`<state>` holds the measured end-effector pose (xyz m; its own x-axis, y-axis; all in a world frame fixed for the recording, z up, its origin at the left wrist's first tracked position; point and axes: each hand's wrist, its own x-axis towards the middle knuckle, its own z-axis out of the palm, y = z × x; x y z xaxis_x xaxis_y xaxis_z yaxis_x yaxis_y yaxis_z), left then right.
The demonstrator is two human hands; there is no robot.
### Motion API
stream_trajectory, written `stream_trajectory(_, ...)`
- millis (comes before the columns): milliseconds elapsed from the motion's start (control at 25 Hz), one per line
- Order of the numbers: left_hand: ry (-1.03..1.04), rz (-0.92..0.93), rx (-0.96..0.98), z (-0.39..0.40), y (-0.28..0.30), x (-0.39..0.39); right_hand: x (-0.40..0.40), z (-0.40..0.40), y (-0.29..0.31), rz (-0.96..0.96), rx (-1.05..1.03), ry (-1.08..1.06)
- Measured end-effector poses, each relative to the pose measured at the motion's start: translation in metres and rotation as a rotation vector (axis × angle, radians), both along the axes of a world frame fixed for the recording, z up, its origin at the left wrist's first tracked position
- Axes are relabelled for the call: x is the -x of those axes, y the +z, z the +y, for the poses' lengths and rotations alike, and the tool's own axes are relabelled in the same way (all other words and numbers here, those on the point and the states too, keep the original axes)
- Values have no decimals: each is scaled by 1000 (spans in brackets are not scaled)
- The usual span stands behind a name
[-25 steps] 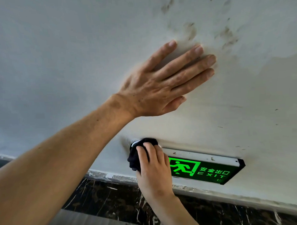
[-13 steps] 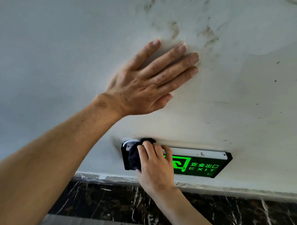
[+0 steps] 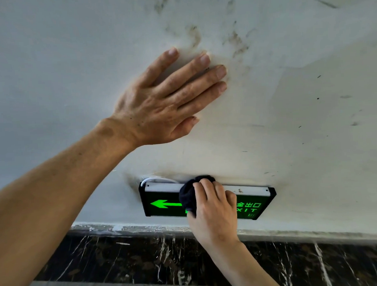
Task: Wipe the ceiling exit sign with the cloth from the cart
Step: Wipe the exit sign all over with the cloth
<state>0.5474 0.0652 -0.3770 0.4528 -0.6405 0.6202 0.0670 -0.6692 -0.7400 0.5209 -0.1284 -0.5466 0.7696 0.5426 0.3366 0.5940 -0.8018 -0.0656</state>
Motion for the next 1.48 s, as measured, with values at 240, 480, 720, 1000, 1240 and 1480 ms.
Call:
stream_trajectory(240, -1, -23, -11, -1, 0, 1, -19, -38, 3, -17, 14, -98)
stream_trajectory(480, -1, -14, 4, 0, -1, 0, -34, -56, 10, -2, 4, -130)
stream_trajectory(720, -10, -25, -2, 1, -1, -1, -44, -68, 16, 108, 36, -208)
stream_trajectory(1000, 0, -32, -2, 0, -2, -1, -42, -89, 27, 310, -87, -345)
stream_trajectory(1240, -3, -41, 1, -1, -3, -1, -32, -104, 14, 425, -278, -358)
stream_trajectory(1480, -17, -47, 7, -2, -2, -1, -8, -136, -26, 633, -349, -421)
